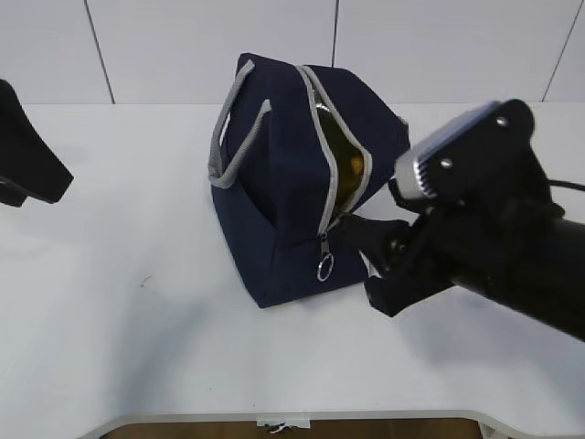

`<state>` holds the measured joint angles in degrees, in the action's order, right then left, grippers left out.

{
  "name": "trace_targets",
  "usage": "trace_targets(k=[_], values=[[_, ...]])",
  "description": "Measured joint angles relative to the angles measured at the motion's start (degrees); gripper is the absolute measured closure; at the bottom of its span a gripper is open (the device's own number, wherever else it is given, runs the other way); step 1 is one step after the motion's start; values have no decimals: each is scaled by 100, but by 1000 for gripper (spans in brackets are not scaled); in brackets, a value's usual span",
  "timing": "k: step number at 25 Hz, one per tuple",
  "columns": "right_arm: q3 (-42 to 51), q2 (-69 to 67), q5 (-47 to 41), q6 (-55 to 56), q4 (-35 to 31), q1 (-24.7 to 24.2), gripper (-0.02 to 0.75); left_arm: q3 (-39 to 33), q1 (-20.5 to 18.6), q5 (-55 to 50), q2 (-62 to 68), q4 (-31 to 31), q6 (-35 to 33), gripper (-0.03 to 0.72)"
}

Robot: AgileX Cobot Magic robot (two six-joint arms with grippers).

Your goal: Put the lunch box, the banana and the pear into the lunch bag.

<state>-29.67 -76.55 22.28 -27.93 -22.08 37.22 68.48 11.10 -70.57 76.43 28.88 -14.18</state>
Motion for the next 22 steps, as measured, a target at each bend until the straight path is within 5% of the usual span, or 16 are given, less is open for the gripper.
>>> trace_targets(k=[22], values=[[390, -2028, 2172, 2509, 1127, 9, 250, 0, 0, 0, 0, 0, 26, 305]])
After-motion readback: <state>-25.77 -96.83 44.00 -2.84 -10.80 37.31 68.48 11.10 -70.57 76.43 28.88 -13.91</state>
